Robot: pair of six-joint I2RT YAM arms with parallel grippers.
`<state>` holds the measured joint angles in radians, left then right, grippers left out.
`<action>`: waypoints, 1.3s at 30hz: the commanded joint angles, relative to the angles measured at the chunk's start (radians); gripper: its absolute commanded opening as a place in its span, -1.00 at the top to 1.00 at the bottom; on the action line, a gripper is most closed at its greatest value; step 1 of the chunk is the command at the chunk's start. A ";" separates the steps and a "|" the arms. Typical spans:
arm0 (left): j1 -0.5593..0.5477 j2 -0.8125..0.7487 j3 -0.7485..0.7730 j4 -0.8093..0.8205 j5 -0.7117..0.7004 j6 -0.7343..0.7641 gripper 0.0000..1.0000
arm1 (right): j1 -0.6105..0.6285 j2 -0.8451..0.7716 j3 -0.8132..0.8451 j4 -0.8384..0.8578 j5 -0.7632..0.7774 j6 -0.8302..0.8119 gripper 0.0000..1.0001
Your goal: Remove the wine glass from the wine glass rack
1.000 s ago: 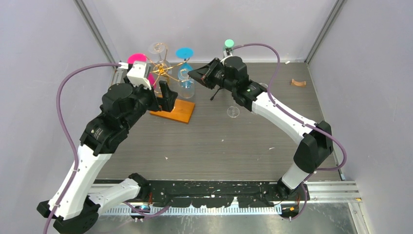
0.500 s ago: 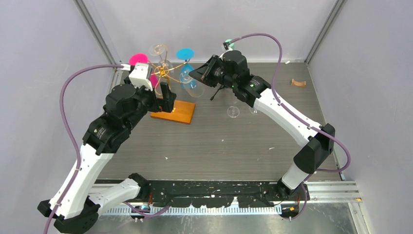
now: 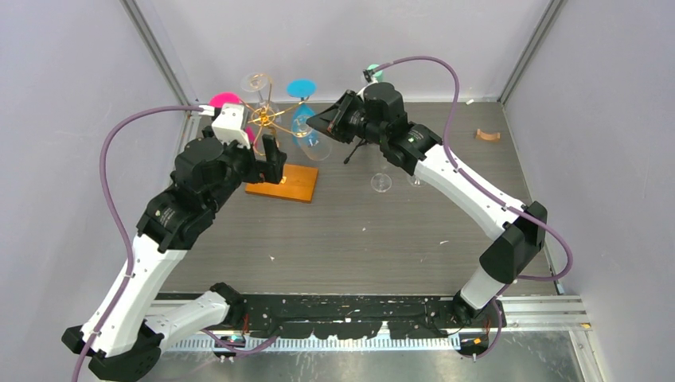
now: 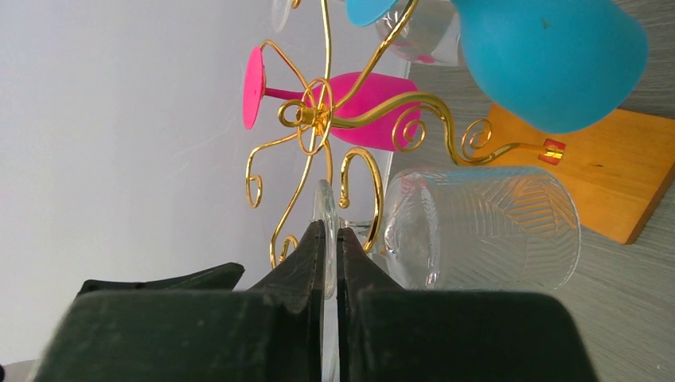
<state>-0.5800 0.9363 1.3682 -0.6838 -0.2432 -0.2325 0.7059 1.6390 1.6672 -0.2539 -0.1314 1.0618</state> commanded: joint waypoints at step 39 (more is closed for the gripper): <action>0.006 -0.056 -0.033 0.048 -0.041 0.021 -0.94 | 0.038 0.086 0.066 0.356 0.122 0.077 0.99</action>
<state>-0.5800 0.8974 1.3376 -0.6777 -0.2695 -0.2241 0.7383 1.7401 1.6802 -0.0601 -0.0860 1.1458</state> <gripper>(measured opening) 0.971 0.081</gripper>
